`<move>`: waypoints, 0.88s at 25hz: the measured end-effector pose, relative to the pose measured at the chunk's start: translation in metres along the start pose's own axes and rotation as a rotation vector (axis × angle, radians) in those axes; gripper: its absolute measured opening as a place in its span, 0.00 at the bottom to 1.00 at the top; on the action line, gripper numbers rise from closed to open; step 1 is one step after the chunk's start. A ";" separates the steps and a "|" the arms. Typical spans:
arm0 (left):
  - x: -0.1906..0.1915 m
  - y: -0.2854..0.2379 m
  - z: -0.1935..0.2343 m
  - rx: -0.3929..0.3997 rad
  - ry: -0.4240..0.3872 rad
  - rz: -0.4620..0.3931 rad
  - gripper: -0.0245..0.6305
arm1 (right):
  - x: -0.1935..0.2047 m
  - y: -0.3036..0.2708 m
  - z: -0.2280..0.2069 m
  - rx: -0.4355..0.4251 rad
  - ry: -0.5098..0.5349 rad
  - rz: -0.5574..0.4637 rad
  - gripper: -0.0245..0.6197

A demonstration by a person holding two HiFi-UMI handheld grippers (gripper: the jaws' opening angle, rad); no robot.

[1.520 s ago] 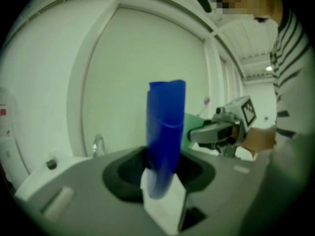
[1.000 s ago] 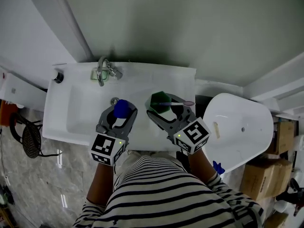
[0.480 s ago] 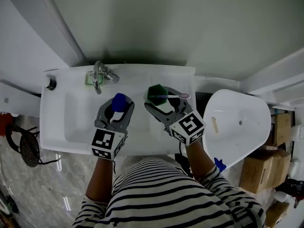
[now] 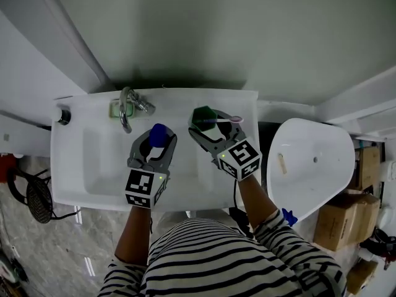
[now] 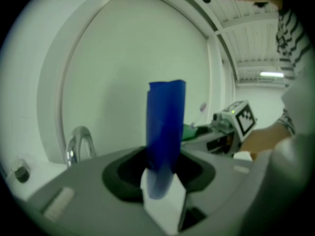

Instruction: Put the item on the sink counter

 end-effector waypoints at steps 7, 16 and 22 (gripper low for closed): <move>0.013 -0.011 0.003 0.000 0.027 0.010 0.29 | 0.028 -0.029 -0.020 0.024 0.008 0.031 0.51; 0.034 -0.024 0.009 -0.010 0.067 0.030 0.29 | 0.062 -0.070 -0.050 0.034 0.012 0.051 0.51; 0.042 -0.038 0.016 -0.006 0.080 0.035 0.29 | 0.088 -0.095 -0.066 0.036 0.017 0.093 0.51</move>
Point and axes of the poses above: the fingertips, and each gripper's own axes: y backward along the fingers, z to its left, x out of its underside, the point moved 6 cm from there along y, backward along the fingers, and after that the axes turned 7 degrees about -z, right-handed, at the moved point
